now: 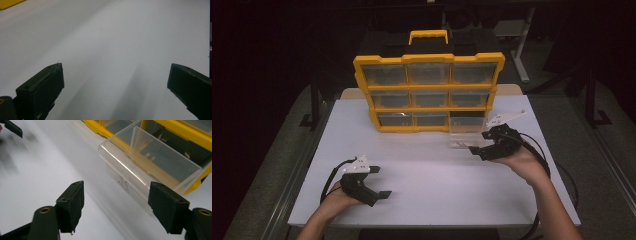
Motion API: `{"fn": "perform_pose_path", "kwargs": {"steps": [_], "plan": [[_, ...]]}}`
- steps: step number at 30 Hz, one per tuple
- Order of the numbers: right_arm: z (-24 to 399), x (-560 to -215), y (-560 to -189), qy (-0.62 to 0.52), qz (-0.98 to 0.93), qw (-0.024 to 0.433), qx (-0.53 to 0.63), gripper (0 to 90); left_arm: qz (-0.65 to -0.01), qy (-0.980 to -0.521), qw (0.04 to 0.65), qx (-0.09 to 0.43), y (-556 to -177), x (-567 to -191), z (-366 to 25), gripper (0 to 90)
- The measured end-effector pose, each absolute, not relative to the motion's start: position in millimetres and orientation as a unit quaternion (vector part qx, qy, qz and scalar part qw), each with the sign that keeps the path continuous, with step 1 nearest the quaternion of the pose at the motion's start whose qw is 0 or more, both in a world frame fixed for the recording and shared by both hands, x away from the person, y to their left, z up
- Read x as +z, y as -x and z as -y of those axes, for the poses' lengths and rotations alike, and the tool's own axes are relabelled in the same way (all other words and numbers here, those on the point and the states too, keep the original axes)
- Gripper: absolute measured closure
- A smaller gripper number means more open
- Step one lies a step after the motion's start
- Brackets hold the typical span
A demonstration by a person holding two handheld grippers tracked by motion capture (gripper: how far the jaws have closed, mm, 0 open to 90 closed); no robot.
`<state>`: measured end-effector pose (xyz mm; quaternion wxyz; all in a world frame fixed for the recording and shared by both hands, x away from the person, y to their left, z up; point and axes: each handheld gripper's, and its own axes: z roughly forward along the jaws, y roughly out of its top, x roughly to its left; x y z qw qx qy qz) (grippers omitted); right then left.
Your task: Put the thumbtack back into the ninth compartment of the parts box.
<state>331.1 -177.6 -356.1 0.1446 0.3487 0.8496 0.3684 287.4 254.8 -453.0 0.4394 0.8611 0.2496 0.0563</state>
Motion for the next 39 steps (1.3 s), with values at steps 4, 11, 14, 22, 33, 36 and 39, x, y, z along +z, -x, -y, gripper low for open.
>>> {"fn": "perform_pose_path", "kwargs": {"steps": [4,11,14,22,33,36,39], "plan": [[182.3,-363.3,-323.5,-0.356,-0.842,0.141,0.379,23.7,-0.249,-0.862,0.438,0.057,-287.6,-453.0,-255.1,0.6],[183.8,-382.8,-308.5,-0.35,-0.846,0.142,0.377,15.0,-0.25,-0.862,0.438,0.057,-287.4,-453.0,-255.2,0.6],[183.9,-389.6,-302.7,-0.35,-0.842,0.147,0.382,13.2,-0.248,-0.862,0.438,0.057,-287.2,-452.9,-254.9,0.6],[184.4,-407.2,-289.7,-0.352,-0.834,0.146,0.4,2.7,-0.248,-0.863,0.437,0.057,-286.9,-452.8,-254.9,0.6],[184.5,-428.2,-274.9,-0.36,-0.817,0.154,0.424,1.6,-0.246,-0.863,0.438,0.058,-286.3,-452.2,-253.9,0.6],[185.7,-432.3,-272.7,-0.362,-0.814,0.155,0.426,1.0,-0.248,-0.862,0.438,0.058,-286.6,-452.5,-254.1,0.6],[187.7,-438.5,-269.7,-0.361,-0.813,0.151,0.43,0.2,-0.247,-0.862,0.438,0.058,-286.4,-452.5,-253.9,0.6]]}}
